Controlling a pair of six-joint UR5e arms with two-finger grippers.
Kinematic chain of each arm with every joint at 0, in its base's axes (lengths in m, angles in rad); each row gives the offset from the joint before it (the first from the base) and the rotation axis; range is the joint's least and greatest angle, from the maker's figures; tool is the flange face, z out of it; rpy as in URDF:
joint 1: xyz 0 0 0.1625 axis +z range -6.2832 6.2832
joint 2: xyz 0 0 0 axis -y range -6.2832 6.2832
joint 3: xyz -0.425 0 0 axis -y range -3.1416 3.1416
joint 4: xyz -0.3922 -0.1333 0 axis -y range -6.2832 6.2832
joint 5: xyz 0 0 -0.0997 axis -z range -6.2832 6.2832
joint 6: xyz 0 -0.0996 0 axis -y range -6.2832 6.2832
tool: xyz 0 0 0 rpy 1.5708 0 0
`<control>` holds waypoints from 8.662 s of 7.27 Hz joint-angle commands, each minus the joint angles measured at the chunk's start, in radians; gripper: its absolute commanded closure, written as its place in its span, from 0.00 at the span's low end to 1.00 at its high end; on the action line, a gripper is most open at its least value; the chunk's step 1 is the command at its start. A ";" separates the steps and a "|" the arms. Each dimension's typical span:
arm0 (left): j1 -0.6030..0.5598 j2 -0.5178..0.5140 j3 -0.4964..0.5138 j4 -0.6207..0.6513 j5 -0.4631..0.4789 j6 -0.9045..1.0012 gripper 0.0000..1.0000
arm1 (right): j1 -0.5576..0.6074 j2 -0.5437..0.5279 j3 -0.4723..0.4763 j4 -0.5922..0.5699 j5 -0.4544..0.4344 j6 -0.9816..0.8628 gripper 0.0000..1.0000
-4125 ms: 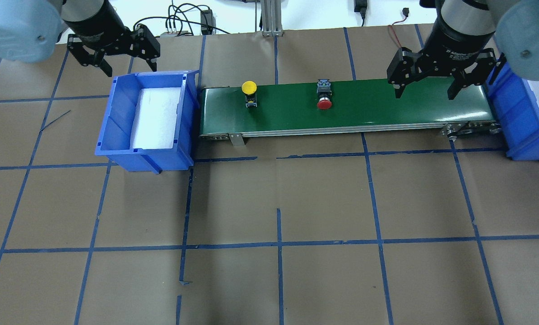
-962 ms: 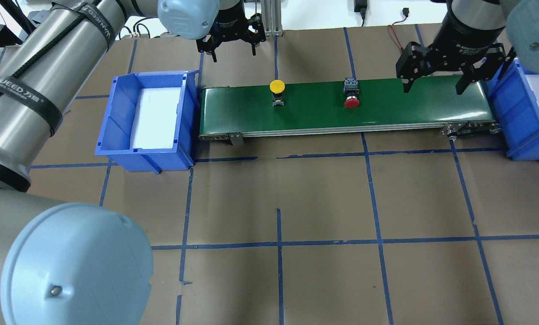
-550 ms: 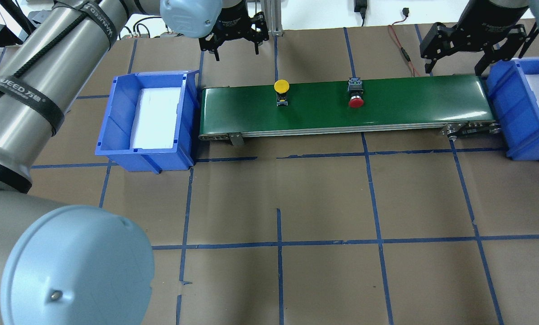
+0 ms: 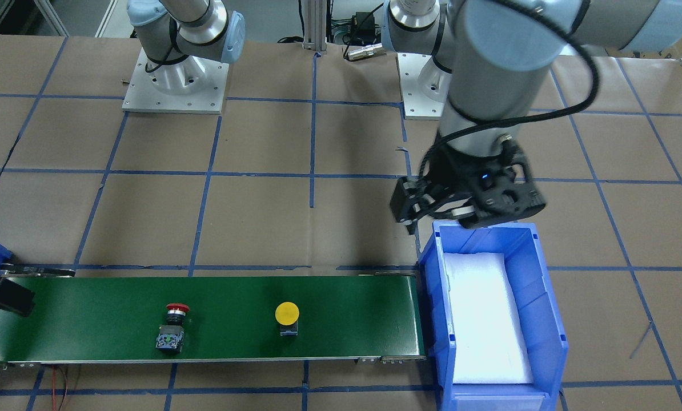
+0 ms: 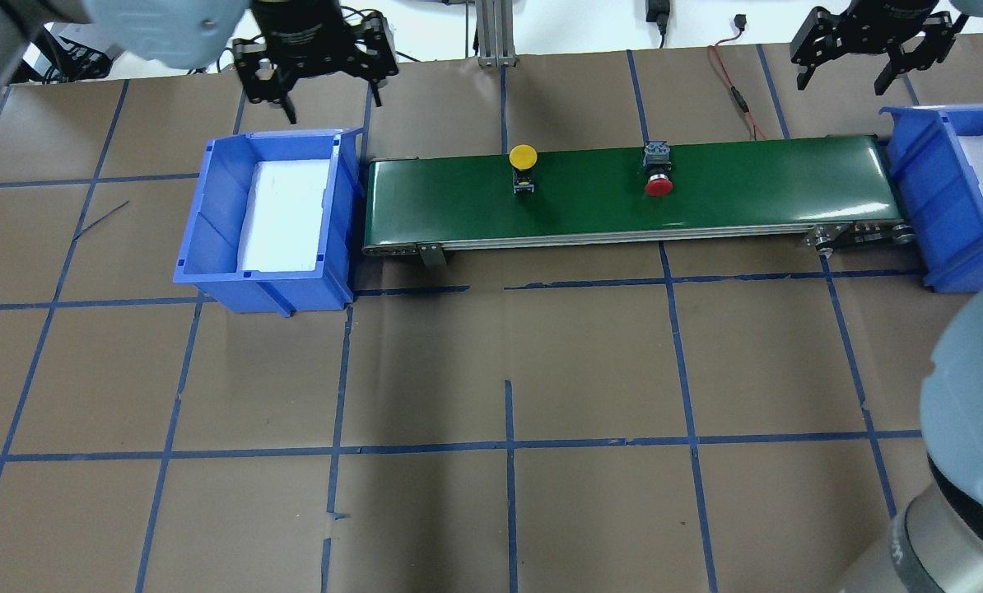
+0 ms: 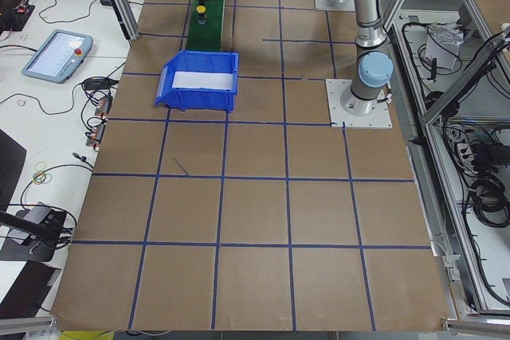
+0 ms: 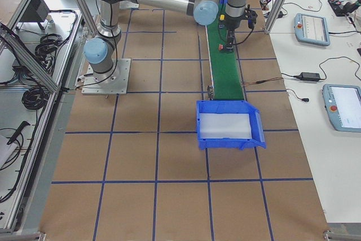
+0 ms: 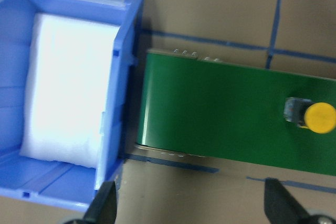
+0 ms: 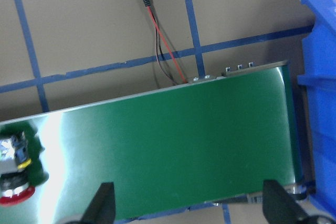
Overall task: Transport two buttons from left to right
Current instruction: 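Raise the right gripper above the belt end while the left gripper withdraws, then lower the right gripper onto the red-capped button arriving on the belt, then lift the red-capped button with the right gripper toward the far bin, then lower the red-capped button into the bin and open the right gripper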
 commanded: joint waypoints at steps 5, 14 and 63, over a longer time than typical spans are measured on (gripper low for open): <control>0.187 0.274 -0.185 -0.015 -0.114 0.174 0.00 | -0.010 0.049 0.111 -0.145 0.032 -0.112 0.00; 0.149 0.272 -0.216 -0.027 -0.125 0.216 0.00 | -0.010 0.047 0.143 -0.159 0.112 -0.130 0.00; 0.133 0.255 -0.228 -0.007 -0.062 0.265 0.00 | -0.404 0.124 0.240 -0.450 -0.043 -0.591 0.92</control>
